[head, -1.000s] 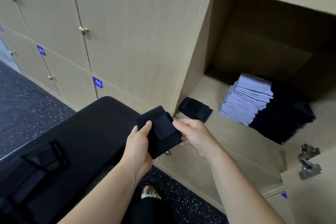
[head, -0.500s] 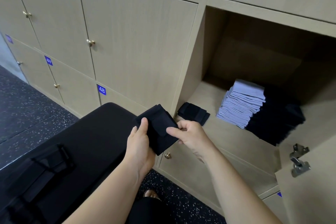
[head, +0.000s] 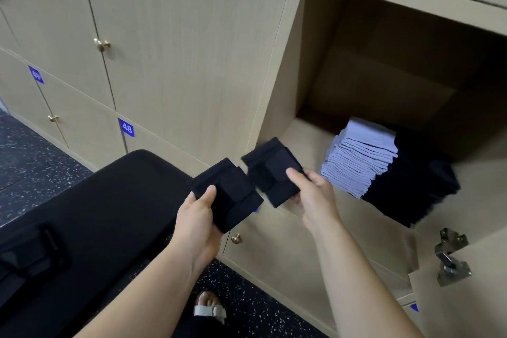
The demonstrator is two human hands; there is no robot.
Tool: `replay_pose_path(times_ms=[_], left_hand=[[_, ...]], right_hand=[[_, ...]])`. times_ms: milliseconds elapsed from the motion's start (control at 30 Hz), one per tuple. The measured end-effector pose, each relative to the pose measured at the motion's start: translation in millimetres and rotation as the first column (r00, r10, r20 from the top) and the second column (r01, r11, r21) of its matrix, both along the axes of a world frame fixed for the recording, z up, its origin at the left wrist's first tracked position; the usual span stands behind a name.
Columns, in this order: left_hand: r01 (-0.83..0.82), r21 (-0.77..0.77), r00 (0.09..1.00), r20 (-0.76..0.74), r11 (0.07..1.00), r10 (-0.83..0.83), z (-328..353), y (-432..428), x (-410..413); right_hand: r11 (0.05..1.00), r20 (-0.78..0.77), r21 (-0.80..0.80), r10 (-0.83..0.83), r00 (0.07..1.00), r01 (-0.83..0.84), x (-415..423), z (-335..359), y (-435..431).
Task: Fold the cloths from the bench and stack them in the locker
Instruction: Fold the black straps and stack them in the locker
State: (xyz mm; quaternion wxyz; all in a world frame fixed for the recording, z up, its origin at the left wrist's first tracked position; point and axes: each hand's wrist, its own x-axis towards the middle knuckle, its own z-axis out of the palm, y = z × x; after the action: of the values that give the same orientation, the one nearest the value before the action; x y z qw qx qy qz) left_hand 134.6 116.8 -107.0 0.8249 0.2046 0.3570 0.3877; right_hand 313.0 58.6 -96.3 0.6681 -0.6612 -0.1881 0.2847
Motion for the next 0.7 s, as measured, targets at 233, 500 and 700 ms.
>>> replay_pose_path(times_ms=[233,500,700], left_hand=[[-0.004,-0.007,1.000,-0.030,1.000,0.004,-20.1,16.6,6.9],[0.002,0.015,0.998,-0.066,1.000,-0.001,-44.3,29.3,8.2],[0.023,0.039,0.997,-0.071,0.999,-0.020,-50.5,33.3,12.5]], right_hand=[[0.979,0.033,-0.128,-0.158,0.987,0.161,67.9,-11.4,28.9],[0.948,0.106,-0.312,-0.023,0.994,0.055,92.1,-30.8,65.4],[0.917,0.285,-0.367,-0.046,0.957,0.154,100.0,-46.9,73.4]])
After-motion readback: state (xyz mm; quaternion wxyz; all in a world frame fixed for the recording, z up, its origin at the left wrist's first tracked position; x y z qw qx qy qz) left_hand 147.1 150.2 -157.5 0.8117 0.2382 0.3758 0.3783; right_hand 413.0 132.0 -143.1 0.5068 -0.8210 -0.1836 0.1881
